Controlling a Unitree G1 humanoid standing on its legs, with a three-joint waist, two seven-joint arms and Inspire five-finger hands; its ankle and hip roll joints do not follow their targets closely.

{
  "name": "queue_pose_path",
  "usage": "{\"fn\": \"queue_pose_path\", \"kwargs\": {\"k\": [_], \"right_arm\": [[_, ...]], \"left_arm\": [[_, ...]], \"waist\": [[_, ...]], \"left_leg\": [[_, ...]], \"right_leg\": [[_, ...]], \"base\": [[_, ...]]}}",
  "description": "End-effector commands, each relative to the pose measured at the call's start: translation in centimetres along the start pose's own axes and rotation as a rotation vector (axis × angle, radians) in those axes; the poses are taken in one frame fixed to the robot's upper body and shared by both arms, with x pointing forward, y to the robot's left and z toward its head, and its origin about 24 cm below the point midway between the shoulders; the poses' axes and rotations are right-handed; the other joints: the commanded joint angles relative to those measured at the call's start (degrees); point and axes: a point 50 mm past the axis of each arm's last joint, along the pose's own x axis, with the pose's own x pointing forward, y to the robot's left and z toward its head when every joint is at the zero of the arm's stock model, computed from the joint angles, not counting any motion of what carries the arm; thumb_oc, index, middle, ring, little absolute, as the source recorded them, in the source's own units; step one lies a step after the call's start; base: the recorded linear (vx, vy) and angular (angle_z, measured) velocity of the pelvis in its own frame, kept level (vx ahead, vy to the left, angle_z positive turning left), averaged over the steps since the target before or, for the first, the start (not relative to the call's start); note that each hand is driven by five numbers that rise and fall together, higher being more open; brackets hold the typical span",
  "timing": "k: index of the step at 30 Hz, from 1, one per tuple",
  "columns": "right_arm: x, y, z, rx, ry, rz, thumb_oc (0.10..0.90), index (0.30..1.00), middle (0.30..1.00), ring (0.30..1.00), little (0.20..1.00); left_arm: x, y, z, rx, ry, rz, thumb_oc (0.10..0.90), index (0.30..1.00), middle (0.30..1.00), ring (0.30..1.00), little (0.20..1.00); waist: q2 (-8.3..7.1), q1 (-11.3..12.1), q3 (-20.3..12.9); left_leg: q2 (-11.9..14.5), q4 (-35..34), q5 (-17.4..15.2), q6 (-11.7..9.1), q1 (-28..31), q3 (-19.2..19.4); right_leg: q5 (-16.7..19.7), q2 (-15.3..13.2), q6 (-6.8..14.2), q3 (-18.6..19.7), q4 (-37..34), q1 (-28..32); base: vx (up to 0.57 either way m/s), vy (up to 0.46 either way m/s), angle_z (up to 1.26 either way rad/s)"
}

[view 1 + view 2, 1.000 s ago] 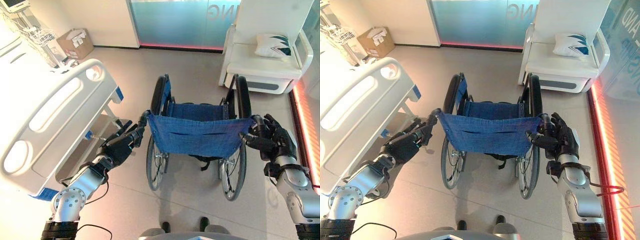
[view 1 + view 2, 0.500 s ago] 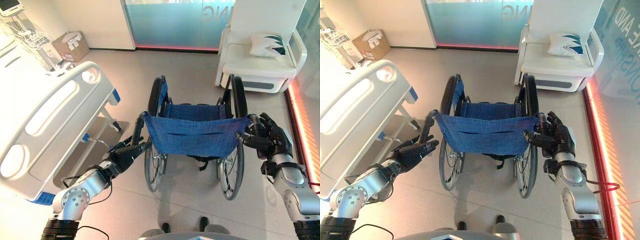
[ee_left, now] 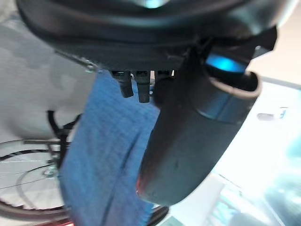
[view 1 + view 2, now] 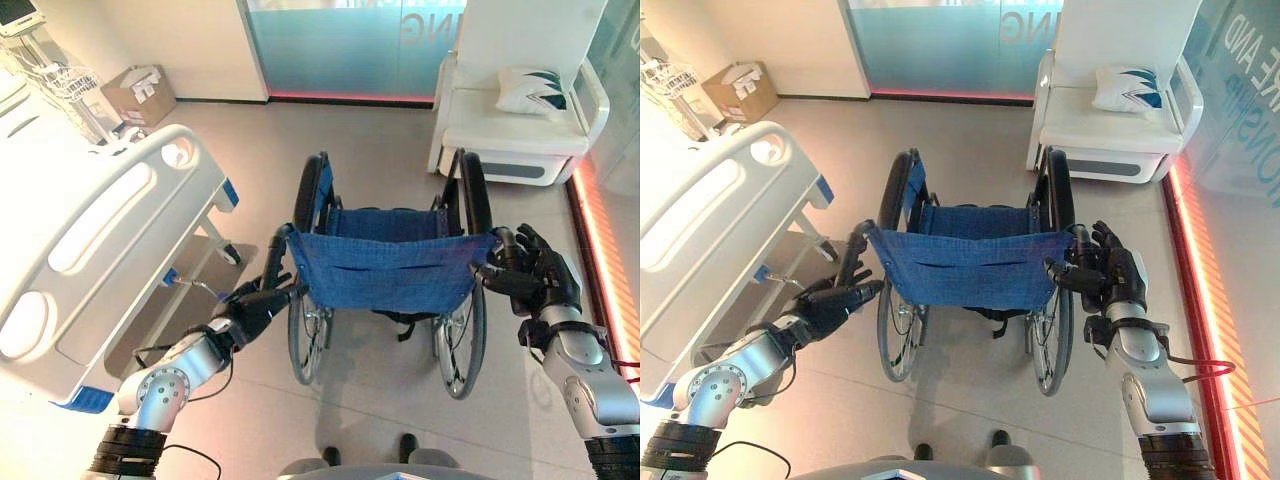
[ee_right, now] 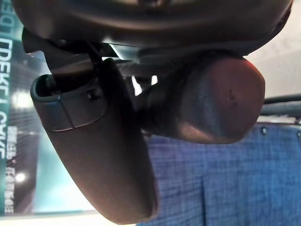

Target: Push the wheelchair next to the bed

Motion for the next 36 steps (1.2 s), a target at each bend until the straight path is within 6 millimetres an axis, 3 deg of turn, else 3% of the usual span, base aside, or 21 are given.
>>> {"fn": "queue_pose_path", "kwargs": {"k": [1,8,13,26,36], "right_arm": [[-0.2,0.2,-2.2,-0.022,0.091,-0.006,0.800,0.900,0.900,0.900,0.900],[-0.3,0.2,-2.5,-0.025,0.099,0.004,0.800,0.900,0.900,0.900,0.900],[-0.4,0.3,-2.6,-0.024,0.101,0.004,0.800,0.900,0.900,0.900,0.900],[-0.1,1.5,-2.2,-0.020,0.111,0.019,0.800,0.900,0.900,0.900,0.900],[0.1,1.7,-2.5,-0.039,0.133,0.023,0.800,0.900,0.900,0.900,0.900]], "left_arm": [[-1.2,-2.9,7.9,-0.030,-0.347,-0.150,0.800,0.900,0.900,0.900,0.900],[-2.4,-4.2,10.2,-0.074,-0.454,-0.229,0.800,0.900,0.900,0.900,0.900],[-2.9,-4.9,10.4,-0.078,-0.457,-0.274,0.800,0.900,0.900,0.900,0.900],[-0.4,-3.8,6.5,0.004,-0.263,-0.128,0.800,0.900,0.900,0.900,0.900],[0.4,-3.3,6.8,0.005,-0.299,-0.065,0.800,0.900,0.900,0.900,0.900]], "waist": [[-1.15,-0.58,-1.14],[-1.10,-0.73,-1.14],[-1.20,-0.57,-1.07],[-0.95,-0.12,-0.90],[-0.77,-0.69,-0.12]], "left_leg": [[0.58,0.24,1.77,-0.58,-4.06,1.35],[0.70,0.24,1.80,-0.65,-3.92,1.44],[0.75,0.24,1.85,-0.67,-4.00,1.29],[0.50,0.24,1.96,-0.58,-4.33,0.51],[0.43,0.24,2.07,-0.51,-4.50,0.46]], "right_leg": [[-0.22,-4.46,3.30,2.31,0.11,-0.14],[-0.28,-4.58,3.17,2.60,0.11,0.07],[-0.38,-4.61,3.09,2.56,0.11,0.14],[-0.35,-4.52,3.06,2.13,0.11,0.08],[-0.08,-4.69,3.22,3.13,0.20,-0.43]], "base": [[0.03,0.005,-0.06],[0.01,0.002,-0.01],[0.00,0.000,0.00],[0.01,0.001,0.00],[0.01,0.007,-0.02]]}}
